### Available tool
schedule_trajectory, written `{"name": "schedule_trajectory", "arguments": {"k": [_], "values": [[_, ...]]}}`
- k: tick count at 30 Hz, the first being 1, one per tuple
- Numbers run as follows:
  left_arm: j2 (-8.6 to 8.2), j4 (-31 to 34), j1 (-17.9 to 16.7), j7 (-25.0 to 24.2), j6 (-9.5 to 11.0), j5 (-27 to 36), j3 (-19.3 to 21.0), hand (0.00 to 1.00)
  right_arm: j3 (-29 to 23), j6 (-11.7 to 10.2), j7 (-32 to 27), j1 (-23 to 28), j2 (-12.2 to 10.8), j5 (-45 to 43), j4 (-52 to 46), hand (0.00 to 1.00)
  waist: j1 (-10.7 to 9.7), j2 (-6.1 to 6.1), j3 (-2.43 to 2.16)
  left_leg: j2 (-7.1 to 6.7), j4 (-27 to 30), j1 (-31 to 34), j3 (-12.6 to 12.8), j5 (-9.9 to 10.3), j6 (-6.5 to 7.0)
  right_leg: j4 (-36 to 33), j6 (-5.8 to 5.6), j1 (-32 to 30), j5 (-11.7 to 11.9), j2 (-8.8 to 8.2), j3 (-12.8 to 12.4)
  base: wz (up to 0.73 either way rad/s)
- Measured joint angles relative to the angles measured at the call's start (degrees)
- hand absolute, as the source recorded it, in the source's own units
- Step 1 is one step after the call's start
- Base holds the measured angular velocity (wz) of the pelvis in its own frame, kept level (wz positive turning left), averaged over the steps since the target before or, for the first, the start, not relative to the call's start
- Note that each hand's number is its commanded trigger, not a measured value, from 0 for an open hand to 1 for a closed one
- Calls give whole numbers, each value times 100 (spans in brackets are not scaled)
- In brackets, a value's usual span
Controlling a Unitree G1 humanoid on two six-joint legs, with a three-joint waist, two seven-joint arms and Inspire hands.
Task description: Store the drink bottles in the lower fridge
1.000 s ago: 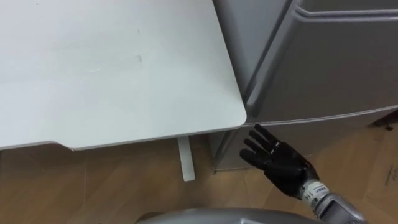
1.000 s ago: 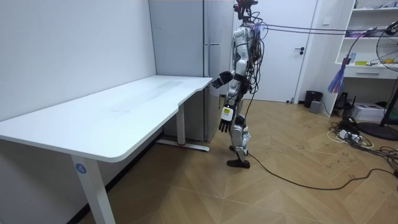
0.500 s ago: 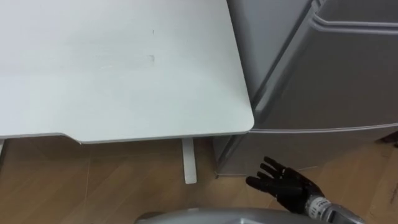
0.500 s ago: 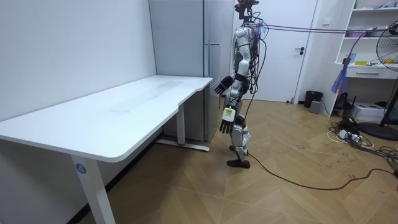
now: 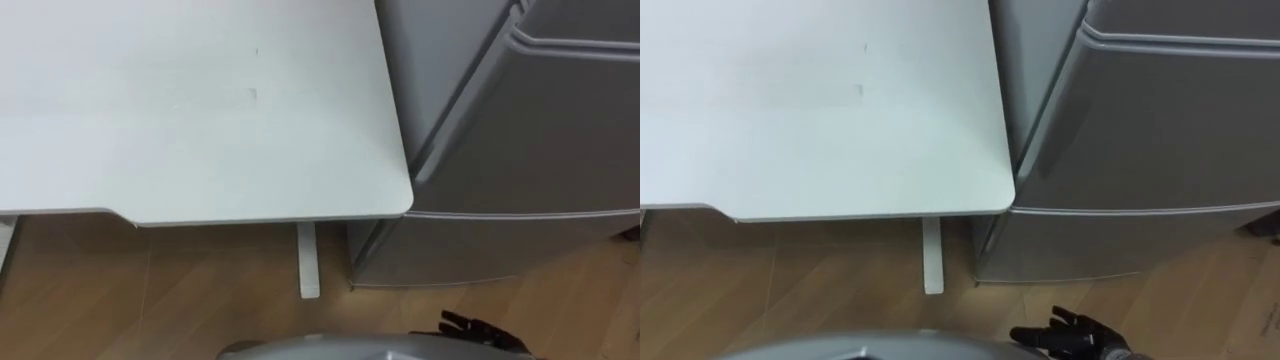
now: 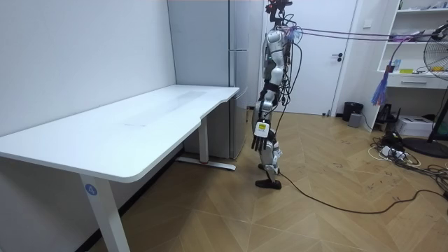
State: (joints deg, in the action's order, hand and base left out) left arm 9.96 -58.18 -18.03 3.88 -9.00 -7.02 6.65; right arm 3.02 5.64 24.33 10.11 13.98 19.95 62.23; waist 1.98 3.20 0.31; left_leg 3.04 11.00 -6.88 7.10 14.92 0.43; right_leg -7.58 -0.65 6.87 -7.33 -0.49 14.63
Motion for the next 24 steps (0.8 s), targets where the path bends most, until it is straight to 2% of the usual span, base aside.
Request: {"name": "schedule_trajectory", "arguments": {"k": [4, 6, 10, 21, 24], "values": [[-43, -58, 4, 36, 71, -55, 4, 0, -308, -83, -252, -1, -189, 27, 301, 0, -8, -4, -6, -56, 27, 14, -104, 0, 1, 0, -15, 45, -14, -16, 53, 12], [-71, -164, 9, 61, 64, -302, 11, 0, -446, -125, -371, 2, -260, -29, 405, 0, -9, -21, -16, -66, 27, 13, -124, -2, 7, 1, -17, 53, -39, -38, 61, 6], [-79, -343, 60, 63, 27, -668, 20, 0, -494, -209, -454, -48, -288, -261, 473, 0, -10, -19, -13, -76, 31, 21, -119, -3, 8, 1, -19, 35, -46, -37, -17, 0], [-152, -374, 135, -59, -222, -773, 22, 0, -491, -235, -930, -166, -309, -477, 704, 0, -25, -60, -33, -83, 36, 21, -119, -3, 8, -1, -19, 41, -48, -37, -27, 0], [-159, -379, 208, -75, -345, -951, 42, 0, -499, -223, -997, -334, -297, -751, 905, 0, -24, -59, -32, -87, 36, 20, -111, -3, 8, -2, -18, 41, -62, -39, -51, 0]]}}
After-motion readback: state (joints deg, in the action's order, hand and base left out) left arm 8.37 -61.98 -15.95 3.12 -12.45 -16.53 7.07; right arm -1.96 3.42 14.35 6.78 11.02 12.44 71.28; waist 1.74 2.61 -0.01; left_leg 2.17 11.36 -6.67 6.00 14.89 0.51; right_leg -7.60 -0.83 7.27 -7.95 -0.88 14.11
